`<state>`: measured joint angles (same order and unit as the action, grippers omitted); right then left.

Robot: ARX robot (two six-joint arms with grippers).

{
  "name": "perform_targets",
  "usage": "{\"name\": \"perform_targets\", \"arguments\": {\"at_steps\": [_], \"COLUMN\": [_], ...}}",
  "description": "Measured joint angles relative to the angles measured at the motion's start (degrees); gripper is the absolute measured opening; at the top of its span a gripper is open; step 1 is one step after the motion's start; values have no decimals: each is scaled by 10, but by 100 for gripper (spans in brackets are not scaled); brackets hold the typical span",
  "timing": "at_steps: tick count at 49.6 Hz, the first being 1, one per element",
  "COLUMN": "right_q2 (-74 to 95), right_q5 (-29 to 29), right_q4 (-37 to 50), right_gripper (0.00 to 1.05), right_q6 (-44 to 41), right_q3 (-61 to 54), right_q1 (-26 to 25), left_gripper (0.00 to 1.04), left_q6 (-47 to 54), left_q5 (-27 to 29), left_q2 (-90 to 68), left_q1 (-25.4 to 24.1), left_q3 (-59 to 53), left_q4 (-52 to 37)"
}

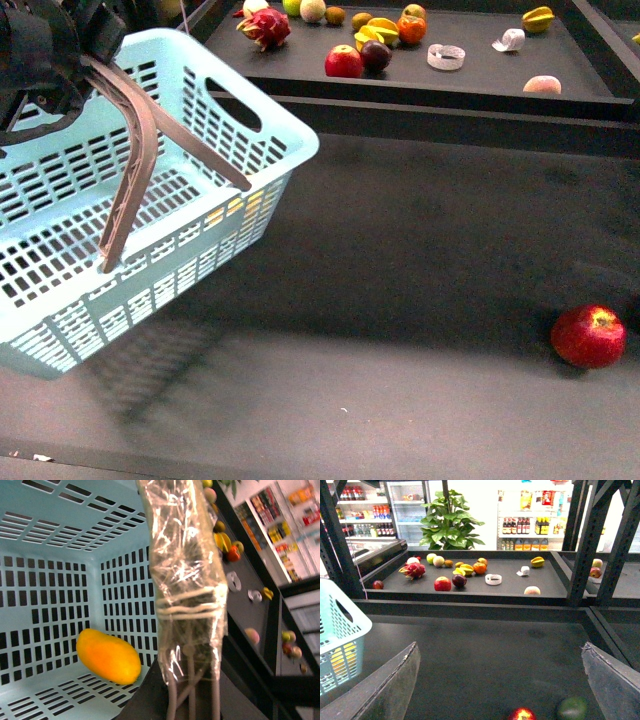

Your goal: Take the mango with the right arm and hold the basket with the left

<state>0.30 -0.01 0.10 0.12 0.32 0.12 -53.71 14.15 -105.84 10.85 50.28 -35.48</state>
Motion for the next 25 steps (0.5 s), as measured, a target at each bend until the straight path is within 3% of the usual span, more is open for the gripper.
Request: {"name": "perform_targets", "arguments": {"at_steps": [25], "right_q2": [0], "right_q5": [0], "right_q4": [0], "right_gripper": [96], "right_q6": [0], "right_q3": [0], "right_q1": [0], "left_gripper": [6], "left_q6": [-233], "left_q5": [89], "left_q2": [-103], "left_q1": [-26], "left_q3": [80], "left_q4": [-2]}}
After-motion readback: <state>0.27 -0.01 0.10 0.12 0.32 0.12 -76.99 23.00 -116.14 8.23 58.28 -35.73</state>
